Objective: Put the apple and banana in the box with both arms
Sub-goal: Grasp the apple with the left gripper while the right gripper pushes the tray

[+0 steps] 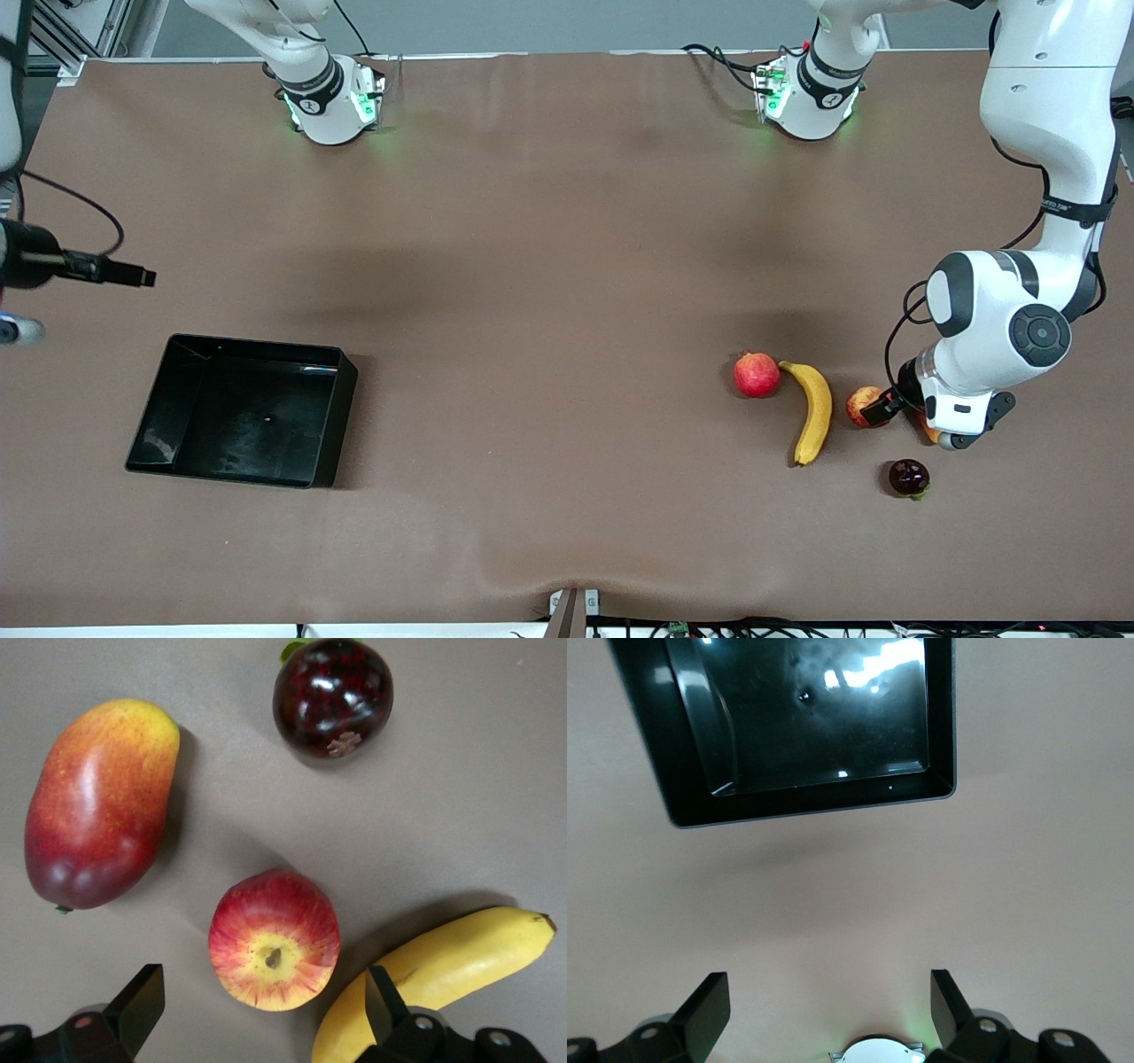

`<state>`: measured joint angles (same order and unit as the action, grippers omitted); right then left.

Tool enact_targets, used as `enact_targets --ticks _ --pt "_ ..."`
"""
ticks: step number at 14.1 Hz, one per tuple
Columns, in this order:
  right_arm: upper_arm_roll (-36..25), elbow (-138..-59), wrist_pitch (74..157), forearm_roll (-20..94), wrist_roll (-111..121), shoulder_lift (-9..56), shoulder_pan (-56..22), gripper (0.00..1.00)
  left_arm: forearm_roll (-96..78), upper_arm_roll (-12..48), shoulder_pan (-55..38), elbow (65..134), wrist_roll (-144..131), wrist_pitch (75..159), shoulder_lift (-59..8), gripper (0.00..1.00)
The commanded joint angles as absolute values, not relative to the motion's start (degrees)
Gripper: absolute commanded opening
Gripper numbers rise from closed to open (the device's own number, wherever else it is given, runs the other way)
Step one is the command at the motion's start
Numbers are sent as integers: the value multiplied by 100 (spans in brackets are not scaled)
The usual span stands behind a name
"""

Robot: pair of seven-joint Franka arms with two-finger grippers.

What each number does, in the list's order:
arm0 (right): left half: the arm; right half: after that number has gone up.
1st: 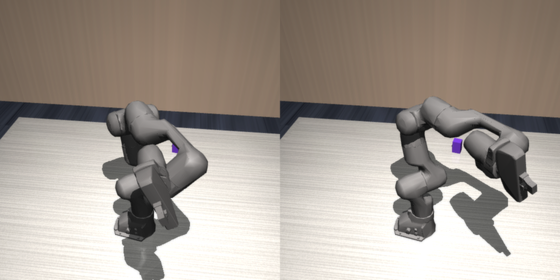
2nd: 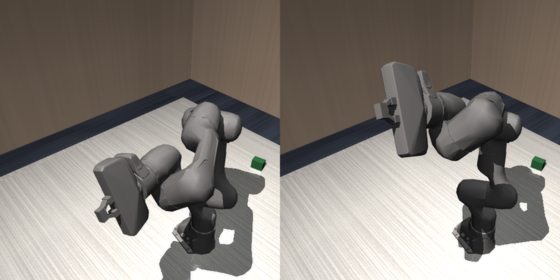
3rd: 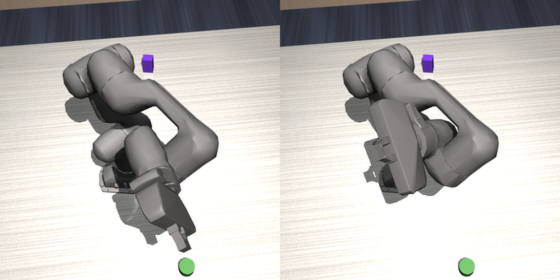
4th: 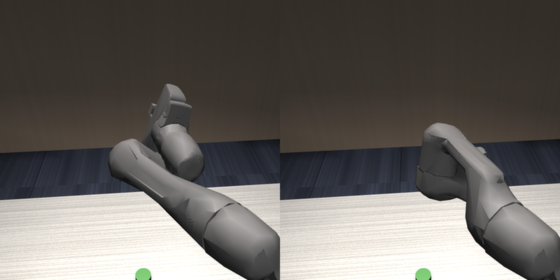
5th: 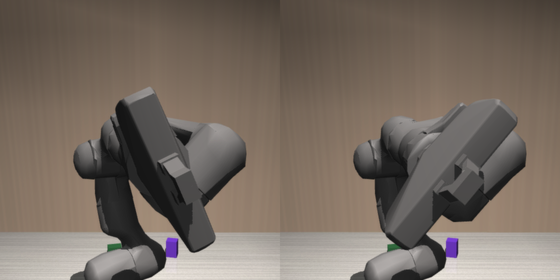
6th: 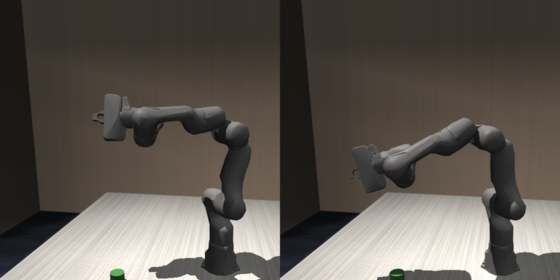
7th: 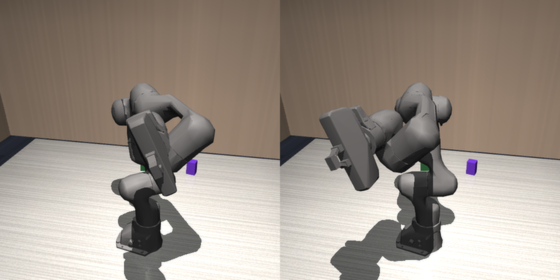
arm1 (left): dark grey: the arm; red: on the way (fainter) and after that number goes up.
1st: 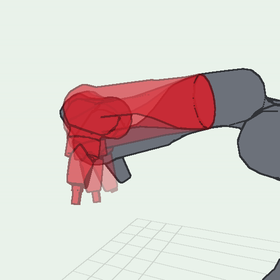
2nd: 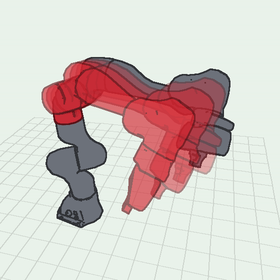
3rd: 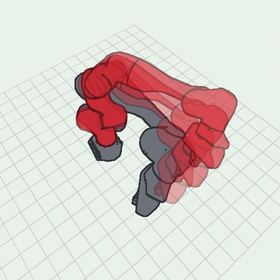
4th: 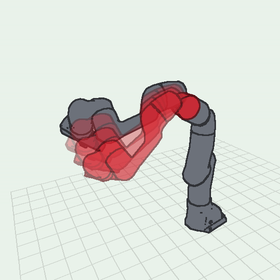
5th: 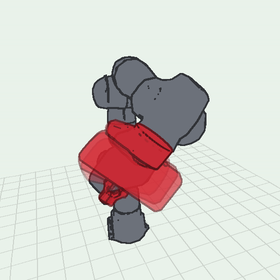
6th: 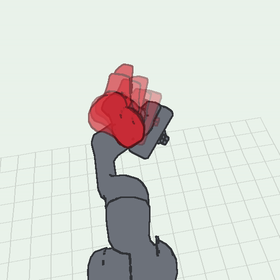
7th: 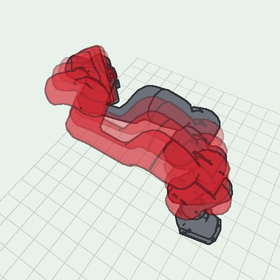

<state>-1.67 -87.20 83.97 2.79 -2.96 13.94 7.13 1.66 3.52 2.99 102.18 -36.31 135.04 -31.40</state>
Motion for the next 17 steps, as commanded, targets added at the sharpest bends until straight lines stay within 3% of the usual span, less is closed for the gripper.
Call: enact_targets --ticks 1,6,7,8,9,13,17 --pt "-97 -8411 8480 290 -334 1809 721 100 237 352 273 10151 -3683 13789 -3357 100" --pt "-123 -8402 9009 246 -264 2380 817 100 255 352 290 10151 -3630 13887 -3551 97" --pt "-123 -8411 9113 316 -211 2530 1096 100 255 352 299 10160 -3578 13878 -3542 71" --pt "-114 -8402 9384 290 15 2792 1247 100 255 352 308 10160 -3473 13861 -3542 22" --pt "-114 -8402 9778 238 427 2925 1318 100 255 352 308 10160 -3402 13834 -3533 0" --pt "-132 -8429 11396 229 1220 3558 1661 100 255 352 290 10160 -3313 13625 -3393 0" --pt "-132 -8560 11970 237 1406 3937 1714 100 237 448 115 9986 -3645 12704 -3042 0"
